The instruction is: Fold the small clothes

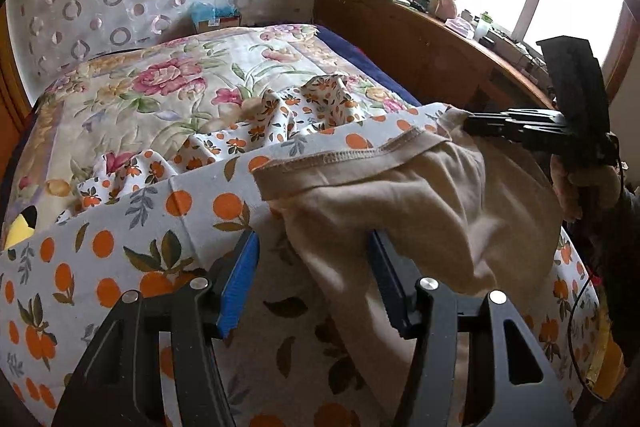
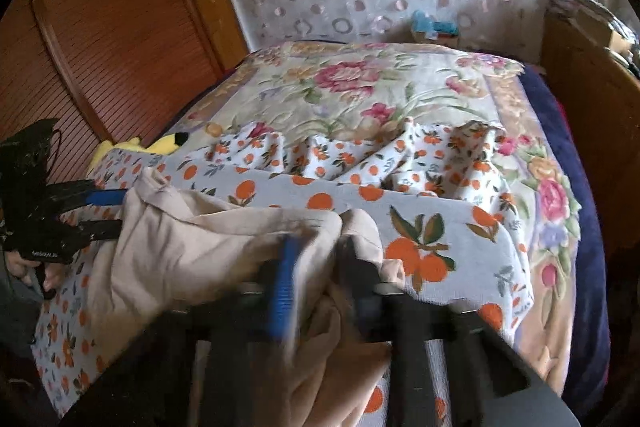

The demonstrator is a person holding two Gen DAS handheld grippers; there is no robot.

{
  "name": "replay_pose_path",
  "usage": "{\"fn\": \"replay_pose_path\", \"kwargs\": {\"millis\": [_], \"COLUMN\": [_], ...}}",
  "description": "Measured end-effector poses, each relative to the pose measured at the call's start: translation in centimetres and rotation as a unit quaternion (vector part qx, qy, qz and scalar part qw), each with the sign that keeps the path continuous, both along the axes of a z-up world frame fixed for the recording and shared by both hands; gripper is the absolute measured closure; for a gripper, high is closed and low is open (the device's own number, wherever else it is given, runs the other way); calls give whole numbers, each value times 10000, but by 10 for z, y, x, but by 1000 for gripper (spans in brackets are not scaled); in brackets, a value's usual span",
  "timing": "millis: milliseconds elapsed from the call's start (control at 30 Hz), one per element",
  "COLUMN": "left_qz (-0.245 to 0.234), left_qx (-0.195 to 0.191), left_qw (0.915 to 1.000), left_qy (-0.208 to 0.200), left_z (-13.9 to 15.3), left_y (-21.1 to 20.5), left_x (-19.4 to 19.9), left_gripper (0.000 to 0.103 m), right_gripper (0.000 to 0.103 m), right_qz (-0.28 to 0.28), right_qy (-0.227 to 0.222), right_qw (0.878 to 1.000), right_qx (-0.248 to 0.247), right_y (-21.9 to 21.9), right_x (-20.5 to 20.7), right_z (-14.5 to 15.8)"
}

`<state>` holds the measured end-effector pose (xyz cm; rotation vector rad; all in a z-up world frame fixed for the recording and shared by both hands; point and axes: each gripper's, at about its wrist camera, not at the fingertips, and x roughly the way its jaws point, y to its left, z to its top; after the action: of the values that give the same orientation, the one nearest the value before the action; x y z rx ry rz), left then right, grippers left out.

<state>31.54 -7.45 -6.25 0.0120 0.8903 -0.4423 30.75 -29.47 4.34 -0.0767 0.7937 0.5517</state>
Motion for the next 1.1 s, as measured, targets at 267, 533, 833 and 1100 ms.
{"fn": "replay_pose_path", "kwargs": {"millis": [267,533,833,1100], "left_qz": [103,101,75,37], "left_qx": [32,30,51,132], "left_qw": [9999,9999,9998,9997], "left_qy": [65,62,180,199], "left_z": [-3,-4,-12,-20], "left_y": [2,-1,-7,-12], "left_x": [1,0,7,11], "left_gripper": [45,45,45,45], "right_gripper": [102,61,26,26], "right_qz": [-1313,-1244,-1013,-1103], "right_qy": [-821,-715,-397,91], "right_qw": [9856,9874,9930,9934], "right_qx": [-678,-672,-451,-315], "right_y": [-34,-40,-28,-33], "right_x": [0,-20,-55,-31], "right_z": [4,14,-4,-28]}}
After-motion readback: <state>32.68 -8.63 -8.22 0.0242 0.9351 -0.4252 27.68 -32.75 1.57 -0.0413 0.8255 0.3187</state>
